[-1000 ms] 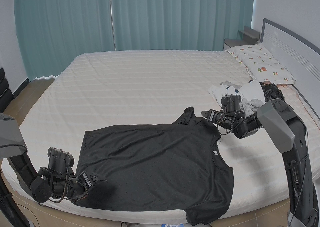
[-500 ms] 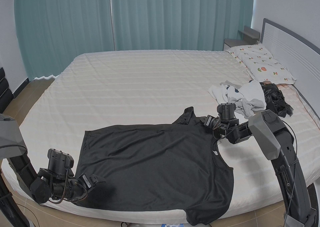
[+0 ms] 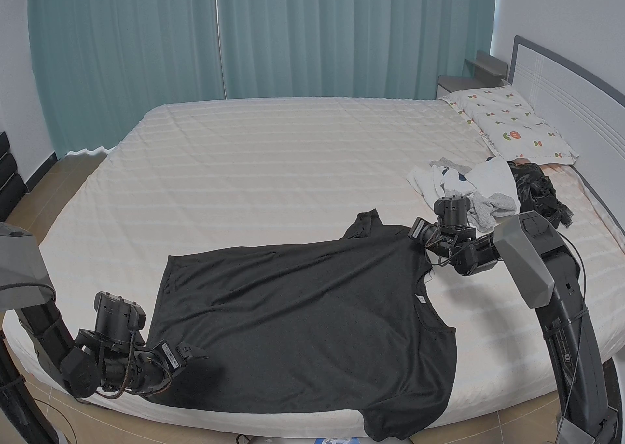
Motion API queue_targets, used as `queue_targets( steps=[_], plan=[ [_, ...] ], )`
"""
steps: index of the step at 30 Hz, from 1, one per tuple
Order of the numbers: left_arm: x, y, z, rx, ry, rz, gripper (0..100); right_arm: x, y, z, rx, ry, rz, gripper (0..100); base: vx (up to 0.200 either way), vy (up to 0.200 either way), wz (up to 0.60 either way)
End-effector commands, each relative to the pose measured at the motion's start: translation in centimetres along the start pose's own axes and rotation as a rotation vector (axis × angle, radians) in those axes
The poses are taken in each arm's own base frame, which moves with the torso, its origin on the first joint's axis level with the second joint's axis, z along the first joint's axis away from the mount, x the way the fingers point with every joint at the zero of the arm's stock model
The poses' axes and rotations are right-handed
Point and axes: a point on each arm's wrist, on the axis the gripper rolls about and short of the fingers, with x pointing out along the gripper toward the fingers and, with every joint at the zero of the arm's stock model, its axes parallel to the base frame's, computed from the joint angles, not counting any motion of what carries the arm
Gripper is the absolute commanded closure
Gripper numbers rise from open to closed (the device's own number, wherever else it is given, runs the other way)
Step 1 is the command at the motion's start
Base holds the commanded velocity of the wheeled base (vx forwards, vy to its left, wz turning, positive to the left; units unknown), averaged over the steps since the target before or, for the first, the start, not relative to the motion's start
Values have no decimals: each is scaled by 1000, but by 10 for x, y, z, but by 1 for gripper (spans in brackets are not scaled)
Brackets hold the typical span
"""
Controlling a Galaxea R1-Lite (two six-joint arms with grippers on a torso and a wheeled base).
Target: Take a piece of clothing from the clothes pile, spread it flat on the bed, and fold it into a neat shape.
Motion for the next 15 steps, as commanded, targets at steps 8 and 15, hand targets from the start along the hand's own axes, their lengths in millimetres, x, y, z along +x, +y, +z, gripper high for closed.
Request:
queue_targets(
  steps=[8, 15],
  plan=[
    [2, 1, -1, -2, 6, 8, 0, -13, -11, 3, 3, 32, -42, 100, 0, 0, 0],
    [2, 1, 1, 0, -7, 0, 0, -18, -13, -10, -28, 82, -66, 0, 0, 0, 0]
  ],
)
